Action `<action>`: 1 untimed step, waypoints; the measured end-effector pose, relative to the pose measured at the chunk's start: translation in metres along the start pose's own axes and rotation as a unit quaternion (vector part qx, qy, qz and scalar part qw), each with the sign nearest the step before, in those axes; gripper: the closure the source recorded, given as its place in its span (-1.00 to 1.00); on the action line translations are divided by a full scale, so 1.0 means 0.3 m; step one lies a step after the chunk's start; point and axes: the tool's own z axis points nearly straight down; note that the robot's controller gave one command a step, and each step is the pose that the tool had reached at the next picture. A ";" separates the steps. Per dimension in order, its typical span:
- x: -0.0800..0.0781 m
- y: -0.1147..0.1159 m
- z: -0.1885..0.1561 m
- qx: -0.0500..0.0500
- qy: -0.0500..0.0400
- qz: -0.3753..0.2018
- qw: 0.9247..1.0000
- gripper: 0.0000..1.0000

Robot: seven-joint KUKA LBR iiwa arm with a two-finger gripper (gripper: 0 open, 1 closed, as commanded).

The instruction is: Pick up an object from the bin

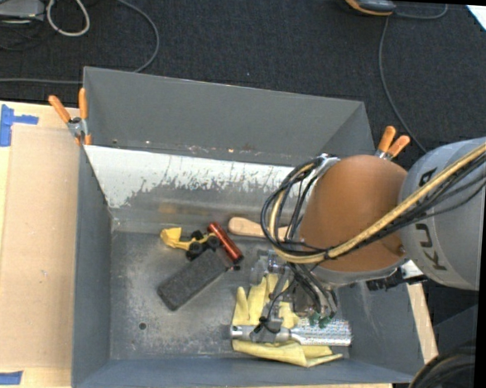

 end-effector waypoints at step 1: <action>-0.025 -0.083 0.237 0.003 0.014 -0.086 0.996 -1.00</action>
Offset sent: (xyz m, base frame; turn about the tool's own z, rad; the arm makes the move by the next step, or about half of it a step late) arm 0.0095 0.0001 -0.0672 -0.1997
